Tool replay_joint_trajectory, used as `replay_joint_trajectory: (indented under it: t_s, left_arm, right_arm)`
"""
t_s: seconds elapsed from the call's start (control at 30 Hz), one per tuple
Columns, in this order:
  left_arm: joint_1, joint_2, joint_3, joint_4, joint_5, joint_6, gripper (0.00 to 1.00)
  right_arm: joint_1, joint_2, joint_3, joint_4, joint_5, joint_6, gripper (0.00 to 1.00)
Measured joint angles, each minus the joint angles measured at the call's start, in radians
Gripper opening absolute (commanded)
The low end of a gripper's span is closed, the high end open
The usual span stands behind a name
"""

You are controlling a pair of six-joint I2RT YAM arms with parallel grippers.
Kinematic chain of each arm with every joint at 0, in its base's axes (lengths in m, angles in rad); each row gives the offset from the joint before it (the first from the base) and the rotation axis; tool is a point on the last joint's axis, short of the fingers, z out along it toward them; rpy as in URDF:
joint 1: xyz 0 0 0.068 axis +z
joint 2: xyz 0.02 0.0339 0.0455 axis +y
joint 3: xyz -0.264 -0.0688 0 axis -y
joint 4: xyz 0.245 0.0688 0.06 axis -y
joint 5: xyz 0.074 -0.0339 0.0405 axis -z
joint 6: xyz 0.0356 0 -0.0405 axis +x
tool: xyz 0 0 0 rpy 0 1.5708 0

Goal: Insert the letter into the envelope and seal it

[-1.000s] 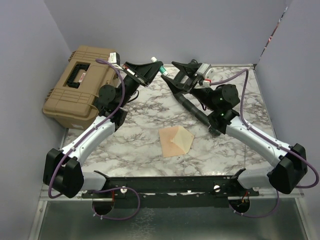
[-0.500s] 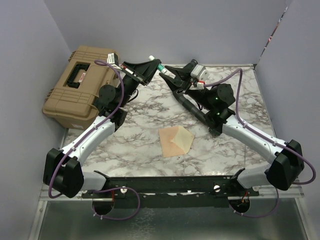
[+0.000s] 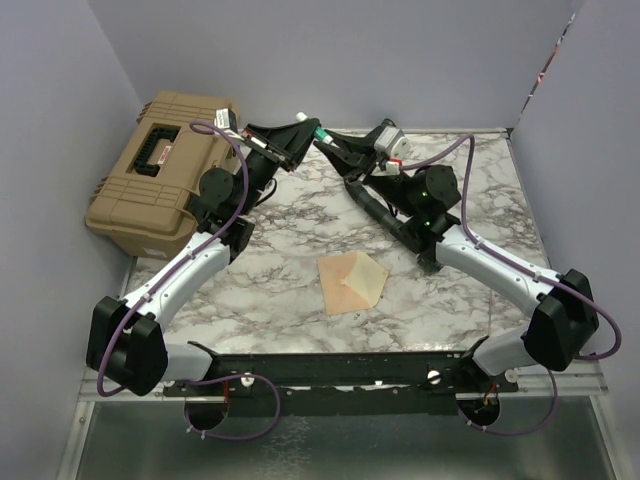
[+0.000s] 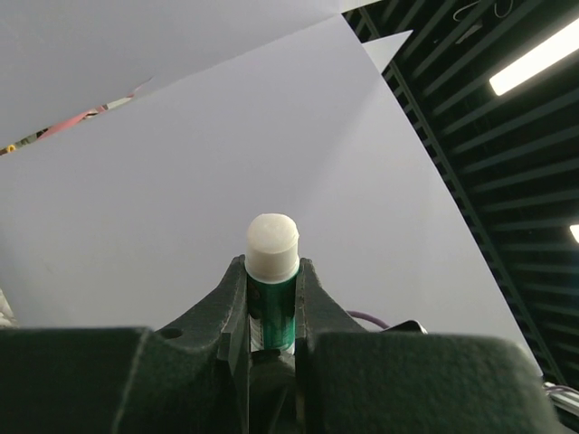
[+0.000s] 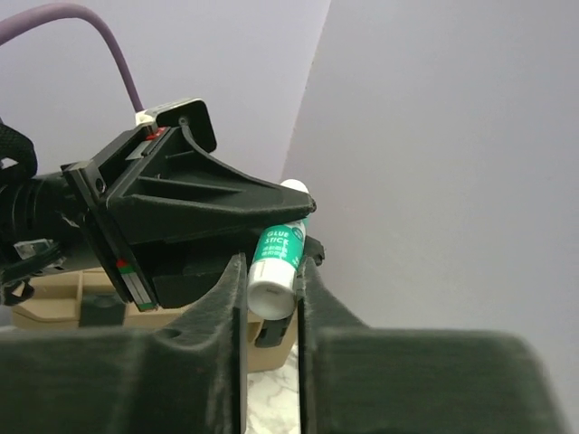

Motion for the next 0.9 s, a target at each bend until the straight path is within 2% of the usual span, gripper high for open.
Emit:
replay_joint_trajectory:
  t_s: [0.03, 0.07, 0.1, 0.17, 0.23, 0.4, 0.53, 0.7, 0.9]
  left_arm:
    - [0.000, 0.000, 0.000, 0.000, -0.003, 0.000, 0.37]
    - [0.000, 0.000, 0.000, 0.000, -0.007, 0.000, 0.57]
    - [0.001, -0.001, -0.001, -0.003, -0.010, 0.001, 0.67]
    - [0.000, -0.011, -0.010, -0.012, -0.011, 0.018, 0.81]
    - [-0.001, -0.039, -0.029, -0.043, -0.016, 0.046, 0.88]
    - [0.026, -0.106, -0.031, -0.158, -0.018, 0.136, 0.94]
    - [0.106, -0.098, 0.025, -0.230, 0.079, 0.147, 0.95]
    - [0.163, -0.048, 0.147, -0.323, 0.249, 0.159, 0.98]
    - [0.171, -0.003, 0.201, -0.359, 0.418, 0.160, 0.99]
  right_arm:
    - [0.000, 0.002, 0.000, 0.005, 0.006, 0.000, 0.01]
    - [0.000, 0.002, 0.000, 0.006, 0.009, 0.004, 0.01]
    - [0.000, 0.002, 0.000, 0.009, 0.014, 0.006, 0.00]
    - [-0.001, 0.000, 0.000, 0.011, 0.036, 0.019, 0.00]
    - [-0.006, -0.008, 0.000, -0.003, 0.056, 0.035, 0.01]
    - [-0.037, -0.059, 0.000, -0.083, 0.049, 0.105, 0.01]
    - [-0.091, -0.116, 0.015, -0.187, -0.019, 0.173, 0.01]
    - [-0.209, -0.109, 0.136, -0.296, -0.206, 0.324, 0.01]
    - [-0.296, -0.053, 0.219, -0.345, -0.430, 0.483, 0.01]
